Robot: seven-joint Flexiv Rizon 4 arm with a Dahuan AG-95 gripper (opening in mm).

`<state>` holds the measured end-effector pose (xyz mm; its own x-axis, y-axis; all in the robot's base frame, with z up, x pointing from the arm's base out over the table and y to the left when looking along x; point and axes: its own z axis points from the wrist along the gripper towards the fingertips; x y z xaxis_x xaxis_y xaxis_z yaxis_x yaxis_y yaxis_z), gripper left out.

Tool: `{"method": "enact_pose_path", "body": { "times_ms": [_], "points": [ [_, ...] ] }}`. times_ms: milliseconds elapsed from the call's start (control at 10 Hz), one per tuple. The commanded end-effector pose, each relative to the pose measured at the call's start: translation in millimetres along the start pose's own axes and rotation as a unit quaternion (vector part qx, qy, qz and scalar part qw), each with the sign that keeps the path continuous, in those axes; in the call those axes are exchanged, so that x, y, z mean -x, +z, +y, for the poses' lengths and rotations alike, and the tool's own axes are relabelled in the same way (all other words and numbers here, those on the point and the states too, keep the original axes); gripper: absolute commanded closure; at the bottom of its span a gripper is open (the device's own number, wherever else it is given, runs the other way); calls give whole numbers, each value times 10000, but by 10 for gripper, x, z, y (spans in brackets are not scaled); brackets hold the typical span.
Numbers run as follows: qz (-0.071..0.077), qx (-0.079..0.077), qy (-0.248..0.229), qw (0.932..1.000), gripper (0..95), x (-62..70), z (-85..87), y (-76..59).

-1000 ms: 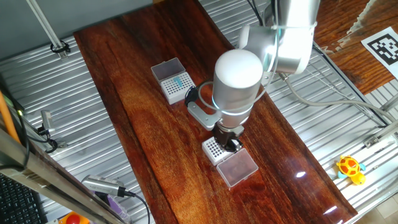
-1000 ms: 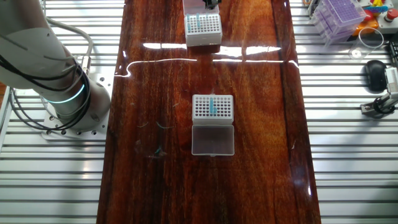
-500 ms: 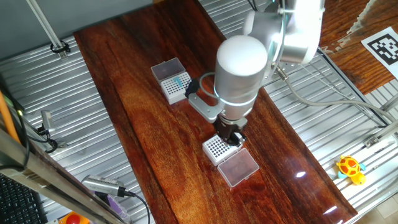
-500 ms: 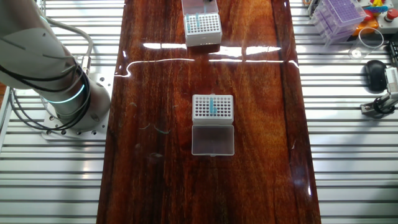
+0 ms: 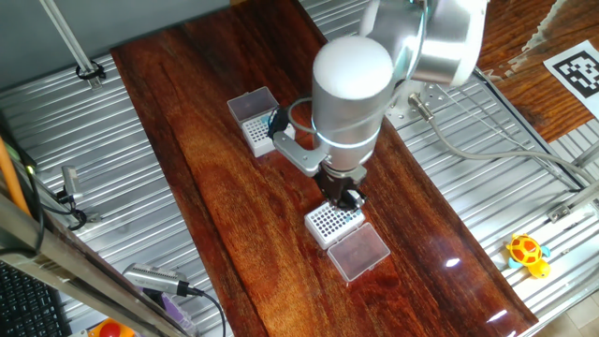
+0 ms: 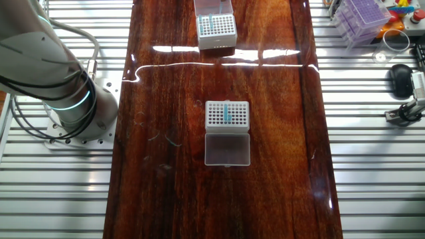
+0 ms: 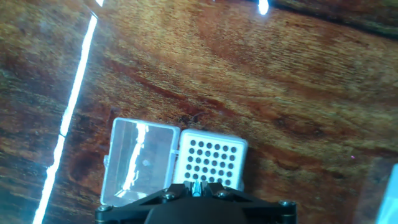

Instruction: Transfer all medium pipette tips from one holder to another

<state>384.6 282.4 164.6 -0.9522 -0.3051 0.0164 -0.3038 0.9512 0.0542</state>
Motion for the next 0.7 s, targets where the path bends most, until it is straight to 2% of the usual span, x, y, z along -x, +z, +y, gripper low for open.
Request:
{"method": "enact_pose_path", "body": {
  "times_ms": [100,200,400,600,700],
  "points": [
    [-21,-36,17,10000,950,5,-2,10],
    [19,-142,63,9999,950,5,-2,10],
    [20,-184,-17,9998,950,-7,-65,10],
    [26,-185,-475,9987,950,-63,-586,82],
    [27,-184,-594,9981,950,-73,-720,104]
  ]
}}
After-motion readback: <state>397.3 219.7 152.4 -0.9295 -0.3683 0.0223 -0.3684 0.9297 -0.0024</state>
